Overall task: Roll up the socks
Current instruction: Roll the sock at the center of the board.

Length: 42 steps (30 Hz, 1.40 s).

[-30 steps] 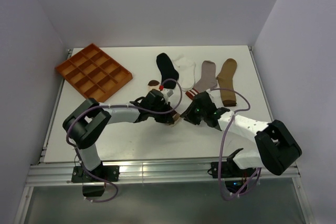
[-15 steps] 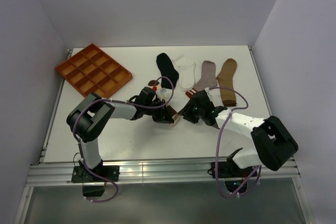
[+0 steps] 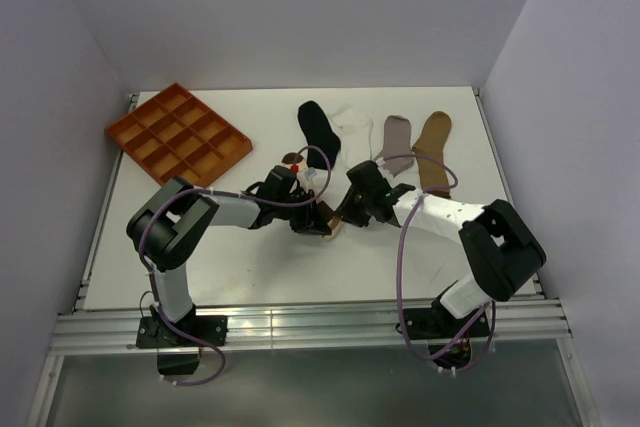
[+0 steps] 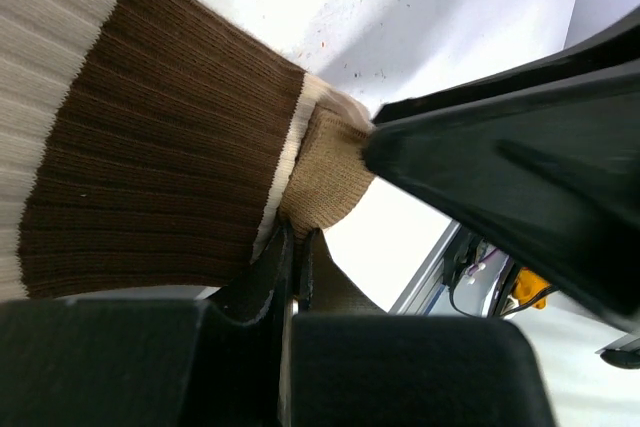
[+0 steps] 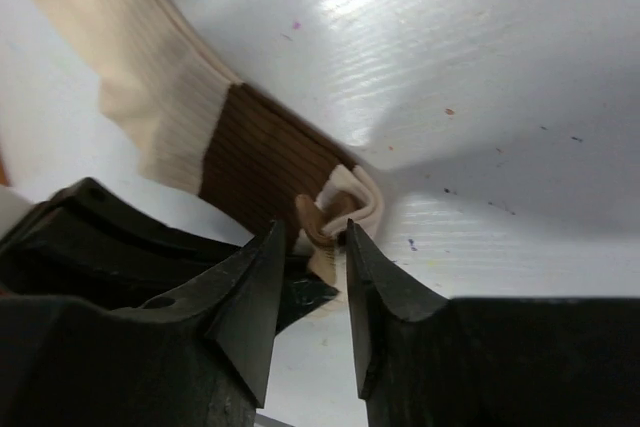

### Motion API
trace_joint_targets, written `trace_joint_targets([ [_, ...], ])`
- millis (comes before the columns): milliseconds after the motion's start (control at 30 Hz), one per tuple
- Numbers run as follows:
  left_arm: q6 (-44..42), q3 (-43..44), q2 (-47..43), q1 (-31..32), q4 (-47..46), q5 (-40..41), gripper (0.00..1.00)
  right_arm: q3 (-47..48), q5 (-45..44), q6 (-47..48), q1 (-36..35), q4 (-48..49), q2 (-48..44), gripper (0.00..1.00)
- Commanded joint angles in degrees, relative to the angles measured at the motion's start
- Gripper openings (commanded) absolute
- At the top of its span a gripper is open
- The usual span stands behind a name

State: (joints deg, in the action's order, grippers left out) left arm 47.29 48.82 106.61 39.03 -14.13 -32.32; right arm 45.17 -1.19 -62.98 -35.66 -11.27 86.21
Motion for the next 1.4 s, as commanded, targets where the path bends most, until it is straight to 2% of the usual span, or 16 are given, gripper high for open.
trace_joint_targets([
  [0, -2.02, -0.74, 0.62, 0.17, 5.08, 2.87, 0.00, 2.29, -1.88, 1.10, -0.99, -4.81, 1.93, 0.38],
  [467, -2.20, -1.18, 0.09, 0.17, 6.13, 3.75, 0.00, 1.85, -3.82, 4.01, -1.08, -12.55, 2.47, 0.14],
  [567, -2.20, -1.09, -0.17, 0.26, 6.48, 3.84, 0.00, 2.99, -3.91, 4.62, -1.08, -13.78, 3.34, 0.07],
  [667, -2.20, -1.00, -0.61, 0.17, 7.36, 4.28, 0.00, 4.84, -4.17, 5.59, -0.73, -16.06, 4.48, 0.04],
  [1033, -0.97, -0.66, 1.23, 0.26, 10.52, 7.44, 0.00, 5.37, -4.08, 7.52, 2.52, -17.03, 5.72, 0.11],
  [1167, -0.88, -0.56, 1.50, 0.26, 10.70, 7.18, 0.00, 5.98, -4.43, 8.92, 2.52, -16.86, 5.81, 0.19],
  [1200, -0.97, -0.48, 1.50, 0.26, 10.88, 7.27, 0.00, 6.25, -4.43, 9.80, 2.52, -16.42, 4.76, 0.25],
  [1367, -0.97, -0.30, 1.76, 0.26, 10.70, 7.00, 0.00, 6.60, -6.01, 11.91, 2.09, -15.71, 0.71, 0.31],
])
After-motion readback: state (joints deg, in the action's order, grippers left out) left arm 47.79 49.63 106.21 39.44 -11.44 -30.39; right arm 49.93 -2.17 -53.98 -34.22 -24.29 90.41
